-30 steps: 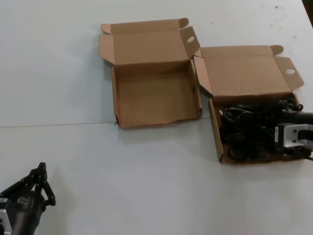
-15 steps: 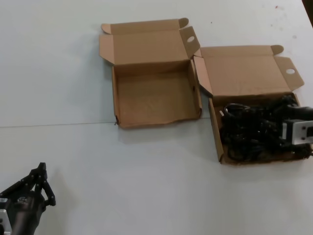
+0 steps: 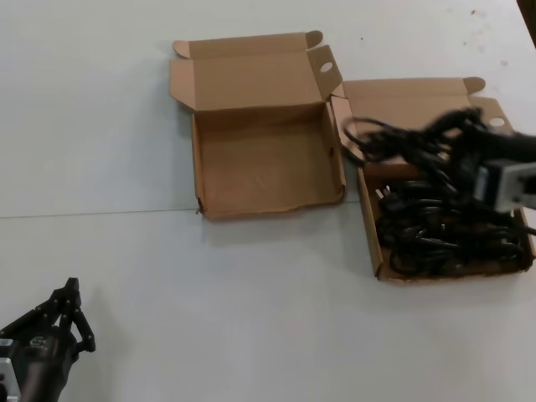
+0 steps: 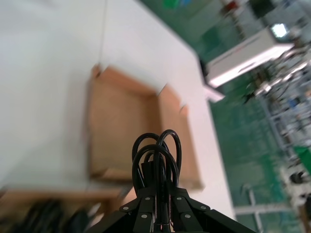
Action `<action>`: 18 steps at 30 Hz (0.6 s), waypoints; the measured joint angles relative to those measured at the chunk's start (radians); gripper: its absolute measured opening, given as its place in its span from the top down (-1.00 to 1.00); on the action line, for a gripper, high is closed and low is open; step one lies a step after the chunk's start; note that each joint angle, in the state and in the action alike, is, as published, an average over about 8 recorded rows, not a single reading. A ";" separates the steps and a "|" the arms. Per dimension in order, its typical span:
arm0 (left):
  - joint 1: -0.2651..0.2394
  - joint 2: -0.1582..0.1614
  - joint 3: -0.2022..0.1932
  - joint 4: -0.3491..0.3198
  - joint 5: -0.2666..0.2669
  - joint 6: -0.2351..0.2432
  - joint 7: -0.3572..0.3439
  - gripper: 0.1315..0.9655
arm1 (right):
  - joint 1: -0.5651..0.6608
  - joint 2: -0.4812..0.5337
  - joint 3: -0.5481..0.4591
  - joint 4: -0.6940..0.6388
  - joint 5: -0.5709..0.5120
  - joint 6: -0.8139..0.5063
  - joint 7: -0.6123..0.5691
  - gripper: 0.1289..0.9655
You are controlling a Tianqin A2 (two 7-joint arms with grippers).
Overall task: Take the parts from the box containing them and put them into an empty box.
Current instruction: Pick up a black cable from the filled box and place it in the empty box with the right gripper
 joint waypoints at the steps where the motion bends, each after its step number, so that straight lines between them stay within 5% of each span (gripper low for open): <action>1: 0.000 0.000 0.000 0.000 0.000 0.000 0.000 0.94 | 0.006 -0.009 0.000 0.008 0.006 0.009 0.000 0.88; 9: 0.000 0.000 0.000 0.000 0.000 0.000 0.000 0.94 | 0.026 -0.160 -0.001 -0.034 -0.010 0.076 0.000 0.88; 18: 0.000 0.000 0.000 0.000 0.000 0.000 0.000 0.94 | 0.016 -0.401 0.027 -0.275 -0.101 0.107 0.000 0.89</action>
